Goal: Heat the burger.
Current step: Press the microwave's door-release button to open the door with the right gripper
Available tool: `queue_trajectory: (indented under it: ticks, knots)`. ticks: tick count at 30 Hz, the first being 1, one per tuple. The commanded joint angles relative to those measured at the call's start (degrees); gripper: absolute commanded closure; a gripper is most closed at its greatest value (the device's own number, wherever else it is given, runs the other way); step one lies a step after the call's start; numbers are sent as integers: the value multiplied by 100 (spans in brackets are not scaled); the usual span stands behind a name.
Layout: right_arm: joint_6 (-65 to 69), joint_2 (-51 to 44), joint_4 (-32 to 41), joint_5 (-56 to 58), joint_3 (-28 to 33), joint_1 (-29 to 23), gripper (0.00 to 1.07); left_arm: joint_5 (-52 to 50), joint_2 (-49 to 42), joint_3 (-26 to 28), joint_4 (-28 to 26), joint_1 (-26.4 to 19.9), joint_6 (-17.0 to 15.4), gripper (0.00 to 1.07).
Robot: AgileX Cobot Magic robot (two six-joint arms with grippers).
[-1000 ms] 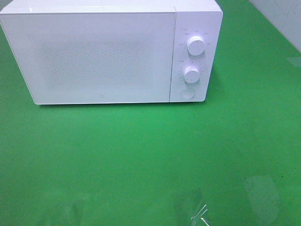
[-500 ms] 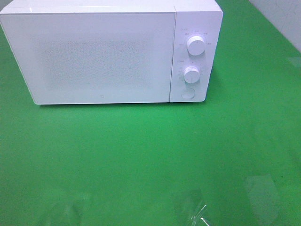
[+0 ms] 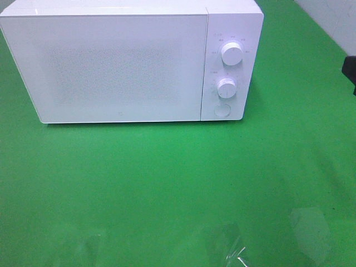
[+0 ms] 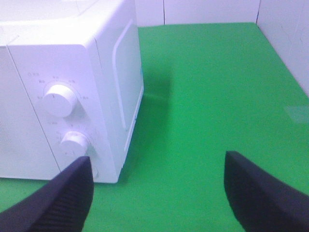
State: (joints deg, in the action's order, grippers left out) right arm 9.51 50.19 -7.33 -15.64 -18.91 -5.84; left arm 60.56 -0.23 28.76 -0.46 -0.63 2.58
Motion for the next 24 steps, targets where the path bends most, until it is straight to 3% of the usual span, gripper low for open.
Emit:
queue_trajectory:
  ticks: [1, 14, 19, 20, 21, 23, 24]
  knots:
    - [-292, 567, 29, -1026, 92, 34, 34, -86, -126, -6, -23, -29, -23, 8]
    - [-1295, 2194, 1066, -2785, 92, 23, 34, -86, -126, -6, -23, -29, -23, 8]
    - [-1690, 2653, 1994, -3197, 126, -510, 34, -86, -126, -6, -23, -29, -23, 8]
    - [-1982, 2830, 2452, -3403, 149, -831, 34, -86, -126, -6, -23, -29, -23, 8]
    - [-1982, 2830, 2452, -3403, 149, -831, 34, -86, -126, -6, -23, -29, -23, 8]
    - [-2309, 3237, 3266, -3833, 149, -1553, 34, -86, -126, -6, -23, -29, -23, 8]
    - [-2309, 3237, 3266, -3833, 149, -1553, 34, -86, -126, -6, -23, -29, -23, 8]
